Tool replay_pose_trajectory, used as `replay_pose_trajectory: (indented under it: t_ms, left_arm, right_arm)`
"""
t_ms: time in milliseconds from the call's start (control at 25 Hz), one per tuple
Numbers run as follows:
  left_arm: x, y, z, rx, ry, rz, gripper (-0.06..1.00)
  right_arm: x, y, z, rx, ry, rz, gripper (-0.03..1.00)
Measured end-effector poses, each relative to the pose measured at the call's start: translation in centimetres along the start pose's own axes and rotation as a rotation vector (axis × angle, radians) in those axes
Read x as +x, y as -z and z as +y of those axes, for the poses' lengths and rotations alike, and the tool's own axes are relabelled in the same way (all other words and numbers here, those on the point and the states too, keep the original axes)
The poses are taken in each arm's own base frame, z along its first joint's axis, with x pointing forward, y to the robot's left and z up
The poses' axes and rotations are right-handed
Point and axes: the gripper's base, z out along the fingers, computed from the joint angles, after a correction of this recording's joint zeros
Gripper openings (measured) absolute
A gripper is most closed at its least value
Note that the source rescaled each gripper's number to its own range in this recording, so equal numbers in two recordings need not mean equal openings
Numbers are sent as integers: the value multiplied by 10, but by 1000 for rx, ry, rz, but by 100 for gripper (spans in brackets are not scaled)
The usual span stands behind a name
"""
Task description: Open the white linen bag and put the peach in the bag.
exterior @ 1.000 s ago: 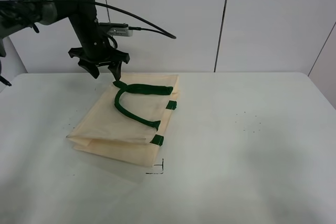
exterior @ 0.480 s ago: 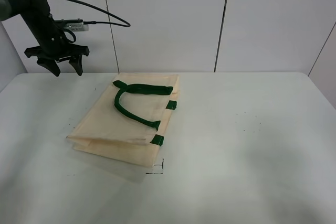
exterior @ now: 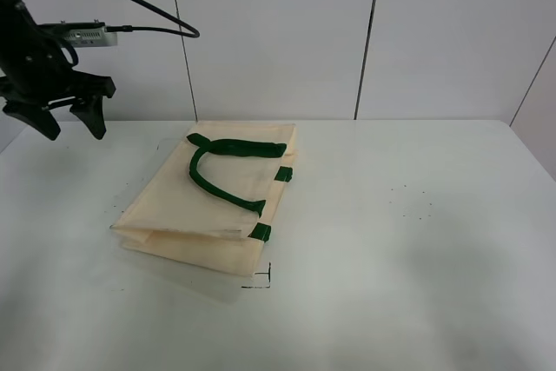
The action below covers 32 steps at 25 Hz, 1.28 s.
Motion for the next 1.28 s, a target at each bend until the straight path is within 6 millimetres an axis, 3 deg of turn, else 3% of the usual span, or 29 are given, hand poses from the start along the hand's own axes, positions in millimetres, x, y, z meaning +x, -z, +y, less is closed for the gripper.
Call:
replay_pose_trajectory:
  t_ms: [280,560,720,880,1000,1280]
  left_arm:
    - [110,30,-7,14,-55,-20,100]
    - [208,18,6,-3,-64,-100,100]
    - [251,6,10,8,-63,-196,100]
    - [284,-1,13,17,-65,-304,100]
    - [299,6,15,25,-83,-437,100]
    - [314,12,16,31,-95,-549,100]
  right_arm:
    - [0,0,0,0,0,0,100]
    - [0,0,0,0,0,0,100]
    - [0,0,0,0,0,0,100]
    - [0,0,0,0,0,0,100]
    - [0,0,0,0,0,0,100]
    - [0,0,0,0,0,0,100]
